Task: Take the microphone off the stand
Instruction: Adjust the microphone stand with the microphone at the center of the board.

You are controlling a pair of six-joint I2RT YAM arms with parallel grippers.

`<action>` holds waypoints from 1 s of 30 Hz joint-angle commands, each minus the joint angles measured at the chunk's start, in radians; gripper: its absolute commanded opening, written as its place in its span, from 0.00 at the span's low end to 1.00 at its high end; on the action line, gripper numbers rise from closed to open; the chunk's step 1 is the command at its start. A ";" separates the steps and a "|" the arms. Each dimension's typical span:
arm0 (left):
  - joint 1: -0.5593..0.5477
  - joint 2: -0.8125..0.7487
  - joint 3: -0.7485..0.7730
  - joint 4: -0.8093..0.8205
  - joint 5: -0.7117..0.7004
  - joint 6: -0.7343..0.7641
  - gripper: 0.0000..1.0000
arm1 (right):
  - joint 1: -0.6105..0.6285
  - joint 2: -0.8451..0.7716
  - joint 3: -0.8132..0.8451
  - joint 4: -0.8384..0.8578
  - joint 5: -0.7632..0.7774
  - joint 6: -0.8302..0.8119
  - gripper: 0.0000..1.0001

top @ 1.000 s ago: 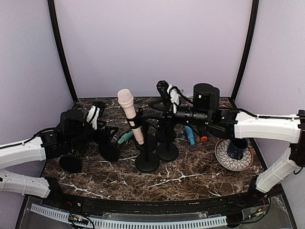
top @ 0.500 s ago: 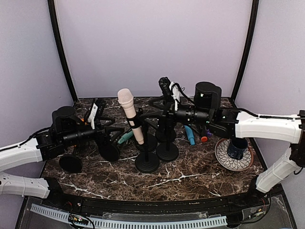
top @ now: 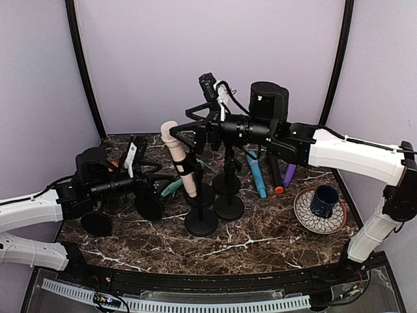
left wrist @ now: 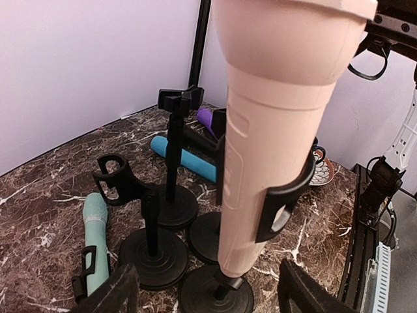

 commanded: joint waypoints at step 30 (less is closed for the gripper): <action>0.004 -0.120 -0.097 0.003 -0.126 0.009 0.75 | 0.048 0.054 -0.107 0.328 0.072 0.054 0.11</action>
